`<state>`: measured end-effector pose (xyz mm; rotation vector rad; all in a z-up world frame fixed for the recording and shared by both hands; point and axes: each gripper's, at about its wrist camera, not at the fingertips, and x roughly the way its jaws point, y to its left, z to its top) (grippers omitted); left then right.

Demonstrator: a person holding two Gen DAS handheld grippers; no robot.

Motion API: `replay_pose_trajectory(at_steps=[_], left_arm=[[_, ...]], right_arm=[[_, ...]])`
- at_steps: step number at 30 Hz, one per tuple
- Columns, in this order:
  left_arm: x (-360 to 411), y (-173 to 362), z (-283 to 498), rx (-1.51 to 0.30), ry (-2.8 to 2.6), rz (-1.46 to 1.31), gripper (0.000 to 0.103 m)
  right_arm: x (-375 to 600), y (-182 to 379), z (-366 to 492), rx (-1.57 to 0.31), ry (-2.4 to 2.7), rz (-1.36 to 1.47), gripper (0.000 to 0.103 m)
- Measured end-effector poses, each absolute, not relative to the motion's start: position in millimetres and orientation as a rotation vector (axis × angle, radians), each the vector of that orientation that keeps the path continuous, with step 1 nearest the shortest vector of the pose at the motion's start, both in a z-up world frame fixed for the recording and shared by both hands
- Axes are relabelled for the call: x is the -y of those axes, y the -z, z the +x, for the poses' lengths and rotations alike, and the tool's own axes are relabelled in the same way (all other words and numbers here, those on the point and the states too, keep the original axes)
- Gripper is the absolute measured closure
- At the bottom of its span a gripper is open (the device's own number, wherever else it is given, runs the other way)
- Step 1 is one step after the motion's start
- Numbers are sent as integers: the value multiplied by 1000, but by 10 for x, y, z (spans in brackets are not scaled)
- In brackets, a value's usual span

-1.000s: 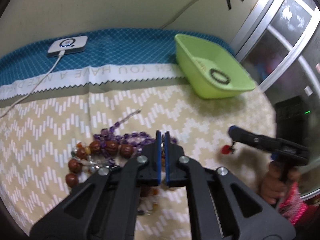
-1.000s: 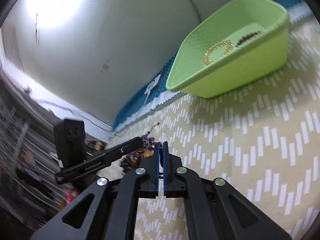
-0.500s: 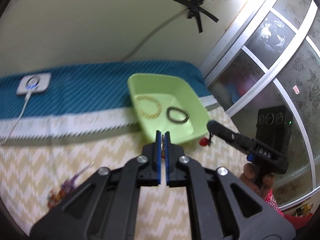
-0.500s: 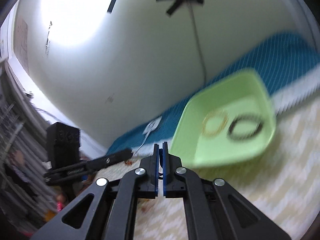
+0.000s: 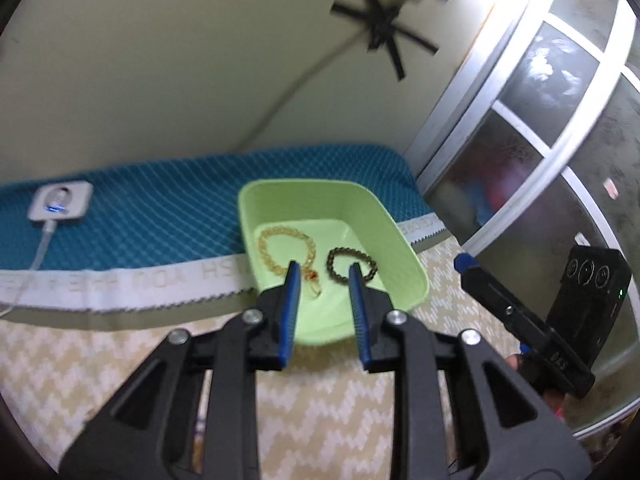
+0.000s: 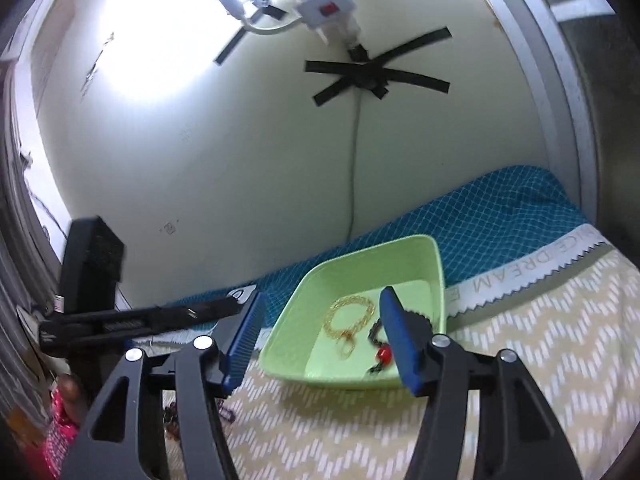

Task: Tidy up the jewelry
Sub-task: 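Move both open tools back to the bead heap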

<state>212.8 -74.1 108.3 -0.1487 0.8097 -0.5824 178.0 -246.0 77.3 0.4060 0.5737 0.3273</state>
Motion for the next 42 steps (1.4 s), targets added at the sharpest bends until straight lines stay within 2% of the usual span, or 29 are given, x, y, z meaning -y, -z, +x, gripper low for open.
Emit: replay_pose_trajectory(at_steps=[7, 12, 21, 29, 42], left_arm=[[512, -891, 1437, -772, 535, -81, 80], [455, -655, 1135, -813, 498, -70, 80], [191, -429, 669, -782, 388, -29, 80], [-10, -113, 407, -798, 299, -22, 80], [-264, -108, 378, -777, 289, -143, 80]], right_arm=[[2143, -594, 1089, -688, -279, 379, 64], [1916, -377, 708, -761, -198, 364, 58], [1569, -248, 382, -853, -242, 231, 55], [1438, -263, 133, -861, -276, 189, 54], [1415, -251, 24, -861, -267, 174, 54]])
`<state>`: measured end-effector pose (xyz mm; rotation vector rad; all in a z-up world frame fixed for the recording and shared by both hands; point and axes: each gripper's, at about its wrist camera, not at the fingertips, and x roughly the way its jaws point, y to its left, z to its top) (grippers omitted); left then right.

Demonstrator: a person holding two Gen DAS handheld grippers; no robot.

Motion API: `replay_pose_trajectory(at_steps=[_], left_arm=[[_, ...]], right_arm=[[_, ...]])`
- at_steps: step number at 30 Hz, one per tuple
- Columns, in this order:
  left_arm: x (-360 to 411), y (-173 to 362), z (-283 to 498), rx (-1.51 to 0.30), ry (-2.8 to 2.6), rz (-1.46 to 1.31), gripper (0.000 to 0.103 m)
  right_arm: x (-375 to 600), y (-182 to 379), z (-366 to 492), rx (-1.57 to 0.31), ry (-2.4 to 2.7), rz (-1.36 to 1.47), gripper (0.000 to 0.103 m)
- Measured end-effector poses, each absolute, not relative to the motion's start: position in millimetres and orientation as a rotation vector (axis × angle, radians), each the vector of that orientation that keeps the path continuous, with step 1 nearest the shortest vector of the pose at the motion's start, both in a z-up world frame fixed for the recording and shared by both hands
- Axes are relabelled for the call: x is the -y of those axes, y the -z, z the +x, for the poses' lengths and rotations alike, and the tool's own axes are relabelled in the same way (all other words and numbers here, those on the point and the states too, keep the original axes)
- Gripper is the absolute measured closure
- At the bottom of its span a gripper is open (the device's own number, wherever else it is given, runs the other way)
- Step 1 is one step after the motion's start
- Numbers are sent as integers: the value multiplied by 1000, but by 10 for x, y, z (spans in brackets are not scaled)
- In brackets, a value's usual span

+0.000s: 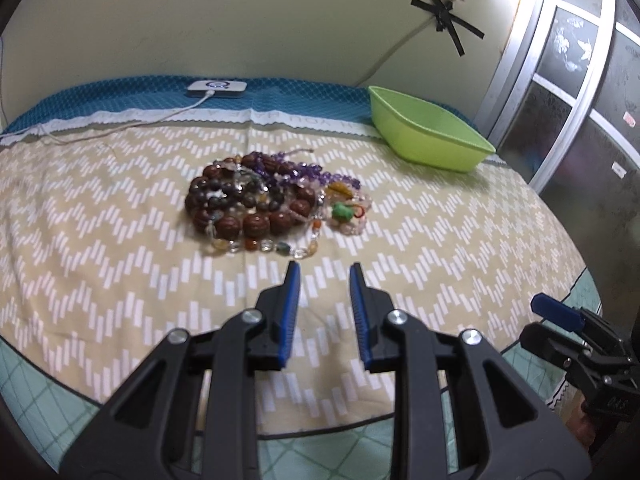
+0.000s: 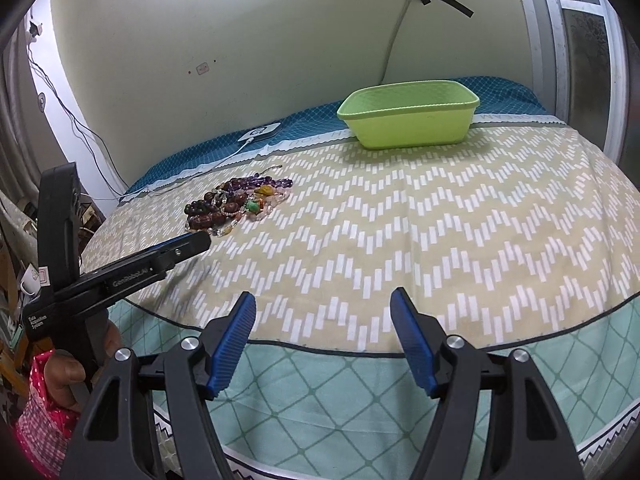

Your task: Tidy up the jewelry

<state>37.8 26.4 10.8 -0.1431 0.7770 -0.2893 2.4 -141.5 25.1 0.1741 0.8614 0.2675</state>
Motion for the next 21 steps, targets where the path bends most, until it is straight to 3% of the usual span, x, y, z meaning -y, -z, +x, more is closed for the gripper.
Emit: replay_pose_trajectory(at_steps=[6, 11, 21], left_arm=[[-514, -113, 334, -758, 271, -254, 80], [-588, -74, 391, -779, 266, -303, 80], [-445, -27, 472, -828, 293, -232, 80]], right_arm=[[1437, -289, 143, -837, -272, 140, 56], [1445, -281, 410, -842, -332, 130, 82], [1081, -243, 1149, -916, -551, 73, 92]])
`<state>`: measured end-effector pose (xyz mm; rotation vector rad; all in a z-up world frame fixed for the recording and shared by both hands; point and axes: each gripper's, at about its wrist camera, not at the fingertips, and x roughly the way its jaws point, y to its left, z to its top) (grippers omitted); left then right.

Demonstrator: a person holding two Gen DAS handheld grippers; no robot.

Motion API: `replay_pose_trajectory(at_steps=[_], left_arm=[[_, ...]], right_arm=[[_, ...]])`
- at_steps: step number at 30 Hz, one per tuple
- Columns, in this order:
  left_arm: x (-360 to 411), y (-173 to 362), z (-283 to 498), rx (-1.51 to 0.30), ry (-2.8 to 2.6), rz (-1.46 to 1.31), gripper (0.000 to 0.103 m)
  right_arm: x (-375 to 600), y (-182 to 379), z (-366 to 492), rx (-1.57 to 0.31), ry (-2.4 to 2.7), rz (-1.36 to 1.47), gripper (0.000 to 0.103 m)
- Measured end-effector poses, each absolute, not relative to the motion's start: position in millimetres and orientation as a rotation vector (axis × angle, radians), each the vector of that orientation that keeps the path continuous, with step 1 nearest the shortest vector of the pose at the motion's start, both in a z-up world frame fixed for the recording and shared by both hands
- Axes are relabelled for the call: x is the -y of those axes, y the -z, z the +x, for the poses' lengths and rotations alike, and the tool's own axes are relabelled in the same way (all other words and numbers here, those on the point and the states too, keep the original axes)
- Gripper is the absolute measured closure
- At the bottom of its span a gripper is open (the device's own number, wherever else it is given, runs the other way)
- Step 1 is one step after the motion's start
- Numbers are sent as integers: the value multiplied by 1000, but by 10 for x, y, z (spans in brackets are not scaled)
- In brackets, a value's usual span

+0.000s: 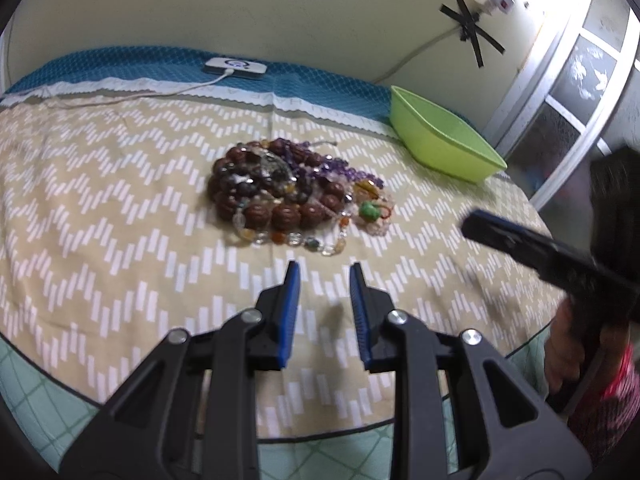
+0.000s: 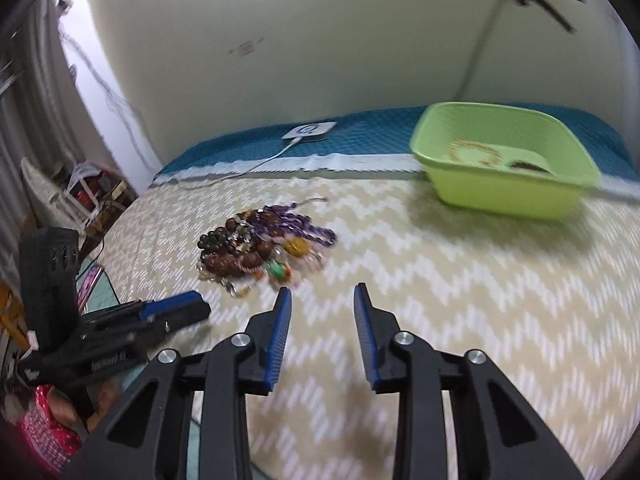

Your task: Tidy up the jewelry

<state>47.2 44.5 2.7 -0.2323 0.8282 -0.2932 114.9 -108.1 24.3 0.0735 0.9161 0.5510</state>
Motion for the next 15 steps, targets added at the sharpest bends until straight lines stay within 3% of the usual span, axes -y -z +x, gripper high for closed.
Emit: replay_pose_trajectory(at_steps=[7, 8, 9, 15], left_arm=[[-343, -19, 503, -853, 327, -182, 80], [-352, -22, 516, -858, 332, -188, 80], [-362, -28, 527, -860, 332, -191, 80], [-282, -134, 658, -852, 347, -149, 80]], right_arm=[[598, -129, 1370, -942, -711, -81, 92], [542, -74, 1409, -963, -716, -108, 103], [516, -17, 1446, -988, -723, -129, 103], [1015, -196, 1451, -974, -772, 43, 103]])
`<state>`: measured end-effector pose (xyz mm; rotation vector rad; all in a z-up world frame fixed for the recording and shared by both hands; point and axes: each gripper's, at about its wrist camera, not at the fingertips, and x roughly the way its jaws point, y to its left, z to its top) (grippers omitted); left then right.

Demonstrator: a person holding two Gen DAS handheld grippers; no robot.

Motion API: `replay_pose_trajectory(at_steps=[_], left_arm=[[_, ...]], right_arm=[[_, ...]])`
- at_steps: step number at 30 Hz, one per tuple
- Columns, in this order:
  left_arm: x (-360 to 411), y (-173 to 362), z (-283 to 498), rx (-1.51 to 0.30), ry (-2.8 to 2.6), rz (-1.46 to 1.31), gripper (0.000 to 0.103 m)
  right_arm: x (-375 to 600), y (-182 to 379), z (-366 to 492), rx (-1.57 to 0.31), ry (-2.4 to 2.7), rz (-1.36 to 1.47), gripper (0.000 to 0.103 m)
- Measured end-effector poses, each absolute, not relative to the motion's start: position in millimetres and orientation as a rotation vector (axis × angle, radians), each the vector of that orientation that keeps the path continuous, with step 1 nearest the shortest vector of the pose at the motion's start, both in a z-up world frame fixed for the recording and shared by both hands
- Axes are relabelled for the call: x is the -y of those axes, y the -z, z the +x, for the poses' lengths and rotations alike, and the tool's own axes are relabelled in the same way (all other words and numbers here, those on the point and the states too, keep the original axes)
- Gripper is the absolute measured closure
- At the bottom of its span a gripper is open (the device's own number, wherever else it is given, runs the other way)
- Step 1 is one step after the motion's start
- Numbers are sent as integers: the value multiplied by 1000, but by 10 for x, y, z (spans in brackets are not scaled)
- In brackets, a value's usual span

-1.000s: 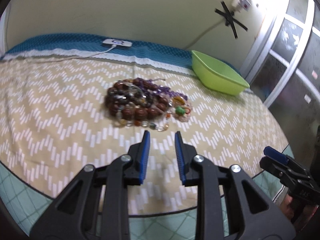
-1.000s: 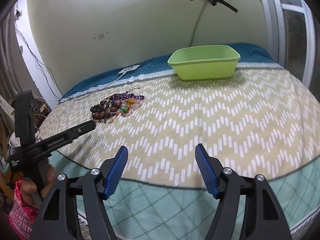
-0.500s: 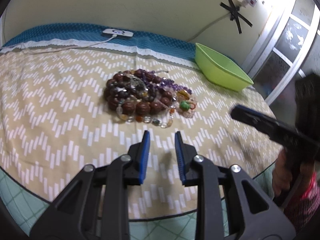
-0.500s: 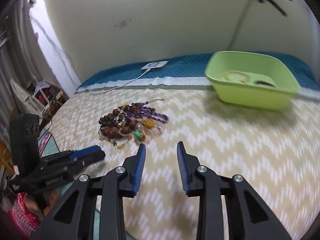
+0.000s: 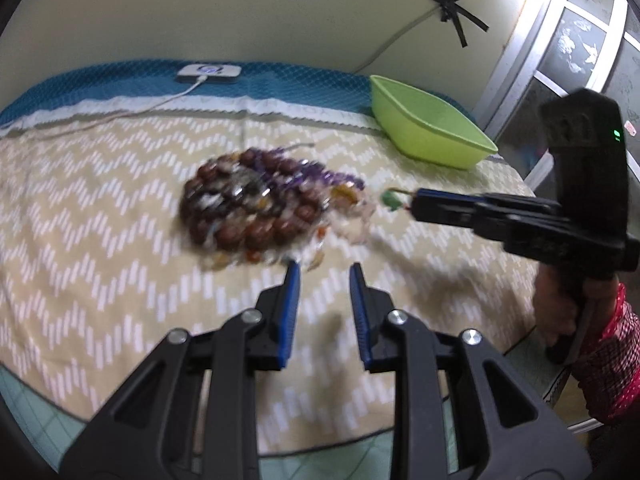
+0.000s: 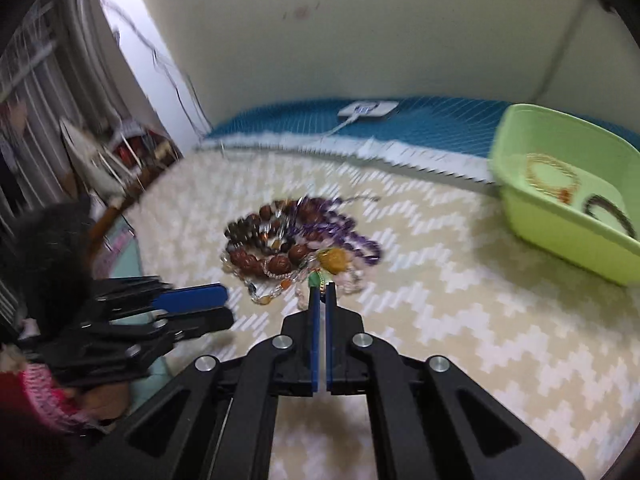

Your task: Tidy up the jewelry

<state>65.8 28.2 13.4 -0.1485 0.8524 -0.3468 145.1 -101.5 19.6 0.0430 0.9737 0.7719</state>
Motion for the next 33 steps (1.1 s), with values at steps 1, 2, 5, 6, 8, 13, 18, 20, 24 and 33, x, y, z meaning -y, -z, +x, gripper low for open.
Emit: replay_pose_trajectory(at_steps=[1, 2, 5, 6, 8, 13, 18, 20, 24, 33], left_arm=[[-216, -162, 719, -849, 352, -122, 80], [-156, -191, 780, -846, 354, -97, 80], [12, -275, 996, -827, 364, -47, 80], [34, -281, 1040, -822, 357, -33, 80], [114, -250, 1169, -824, 331, 6, 80], [192, -81, 1329, -860, 313, 28, 90], [190, -202, 1150, -820, 370, 13, 101], [147, -285, 1024, -792, 392, 9, 101], [-10, -382, 915, -789, 426, -66, 101], [24, -642, 1154, -779, 517, -166, 101]], right_arm=[[1129, -226, 1428, -968, -761, 48, 103], [1185, -224, 1410, -966, -752, 44, 103], [1354, -153, 1404, -972, -711, 49, 103], [1392, -127, 1413, -976, -703, 59, 103], [1479, -46, 1441, -988, -697, 105, 103], [1560, 37, 1472, -995, -721, 186, 103], [1623, 15, 1465, -980, -734, 226, 103], [1632, -1, 1451, -973, -737, 230, 103], [1630, -9, 1434, -965, -742, 228, 103], [1835, -154, 1453, -902, -711, 307, 103]])
